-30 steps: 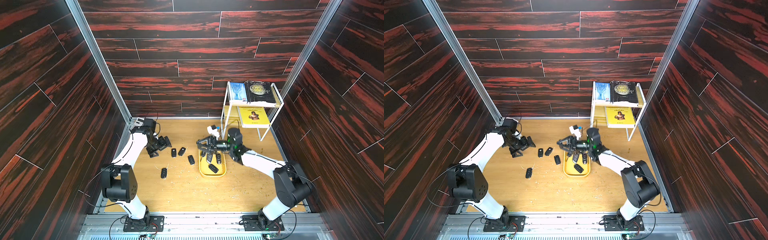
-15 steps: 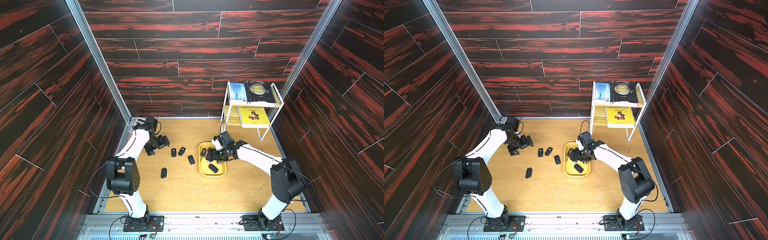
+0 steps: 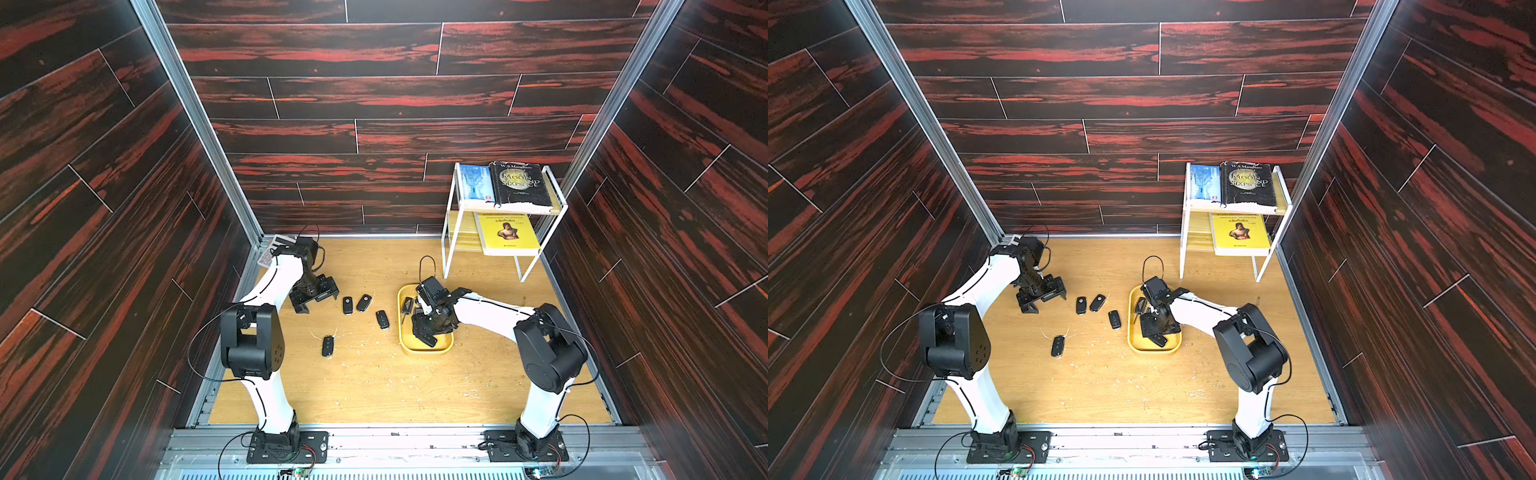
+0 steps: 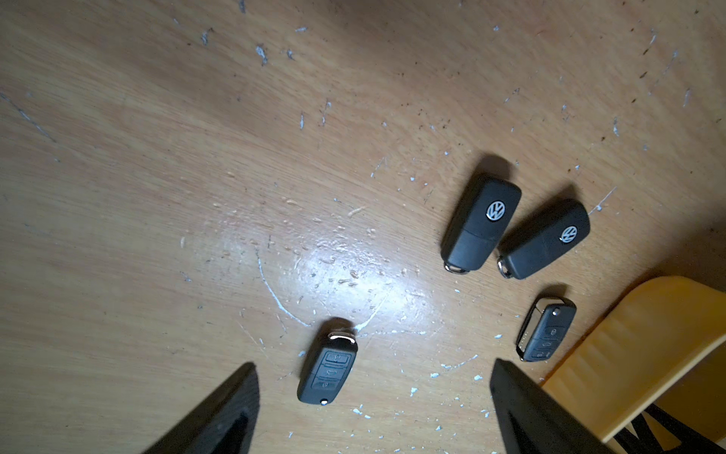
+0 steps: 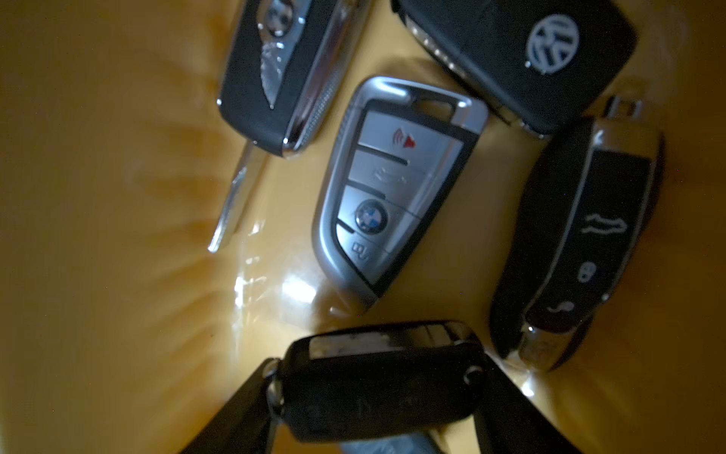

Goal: Place the car key into the storage box
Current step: Place the car key in the storage box.

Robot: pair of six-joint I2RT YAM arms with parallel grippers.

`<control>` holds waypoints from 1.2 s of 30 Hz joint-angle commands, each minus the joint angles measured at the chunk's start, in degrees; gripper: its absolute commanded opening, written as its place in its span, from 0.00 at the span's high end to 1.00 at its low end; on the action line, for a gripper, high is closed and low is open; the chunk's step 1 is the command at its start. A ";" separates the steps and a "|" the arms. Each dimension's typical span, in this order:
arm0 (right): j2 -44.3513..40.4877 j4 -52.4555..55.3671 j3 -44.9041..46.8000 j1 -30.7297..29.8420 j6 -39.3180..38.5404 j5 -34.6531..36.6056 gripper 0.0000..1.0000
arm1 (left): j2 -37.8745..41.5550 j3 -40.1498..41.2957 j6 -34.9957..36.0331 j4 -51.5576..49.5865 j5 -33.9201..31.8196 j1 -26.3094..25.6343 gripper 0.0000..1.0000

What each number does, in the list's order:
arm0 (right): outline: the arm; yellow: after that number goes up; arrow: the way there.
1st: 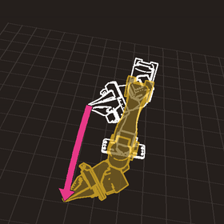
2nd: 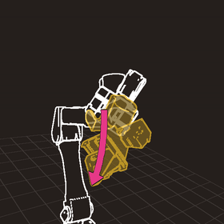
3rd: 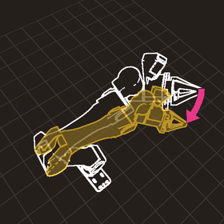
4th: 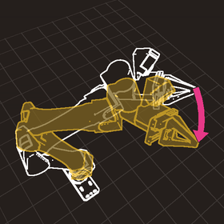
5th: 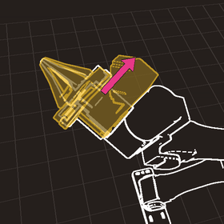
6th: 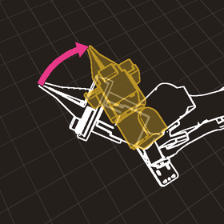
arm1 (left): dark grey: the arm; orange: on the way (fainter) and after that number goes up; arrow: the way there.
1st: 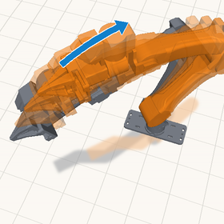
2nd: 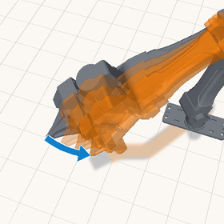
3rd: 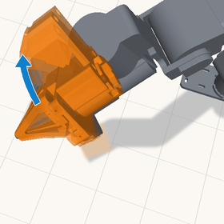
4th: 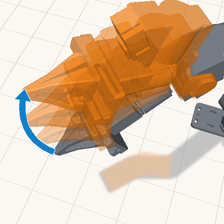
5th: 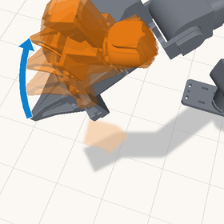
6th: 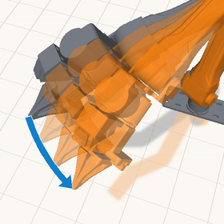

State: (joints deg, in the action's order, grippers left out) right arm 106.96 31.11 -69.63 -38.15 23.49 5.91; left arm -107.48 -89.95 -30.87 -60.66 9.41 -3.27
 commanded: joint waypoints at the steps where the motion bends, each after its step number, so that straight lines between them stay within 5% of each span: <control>1: 1.23 1.76 -2.14 -0.35 0.59 4.42 0.42 | 1.38 0.39 0.77 -1.31 -0.22 0.32 0.05; 36: 3.13 1.11 -4.19 -3.74 1.04 9.69 0.14 | 2.92 -0.69 4.76 -1.48 2.07 0.27 0.10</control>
State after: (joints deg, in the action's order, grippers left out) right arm 110.52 32.38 -74.46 -41.25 24.38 14.59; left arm -106.00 -90.39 -26.55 -61.06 10.96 -3.27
